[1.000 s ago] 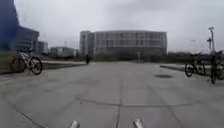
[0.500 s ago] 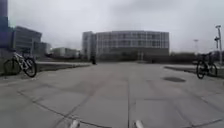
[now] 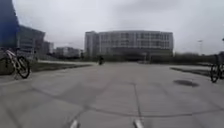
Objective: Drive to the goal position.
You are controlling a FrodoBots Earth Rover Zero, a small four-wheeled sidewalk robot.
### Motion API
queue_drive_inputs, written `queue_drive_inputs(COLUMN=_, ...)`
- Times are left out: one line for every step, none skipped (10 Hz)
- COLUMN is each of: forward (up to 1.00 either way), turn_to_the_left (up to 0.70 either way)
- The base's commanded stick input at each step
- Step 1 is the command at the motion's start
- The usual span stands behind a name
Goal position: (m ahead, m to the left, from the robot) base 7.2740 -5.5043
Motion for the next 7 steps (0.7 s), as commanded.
queue_drive_inputs(forward=1.00, turn_to_the_left=0.00)
queue_drive_inputs(forward=1.00, turn_to_the_left=0.00)
queue_drive_inputs(forward=1.00, turn_to_the_left=0.00)
queue_drive_inputs(forward=1.00, turn_to_the_left=0.00)
queue_drive_inputs(forward=1.00, turn_to_the_left=0.00)
queue_drive_inputs(forward=1.00, turn_to_the_left=0.00)
queue_drive_inputs(forward=1.00, turn_to_the_left=0.00)
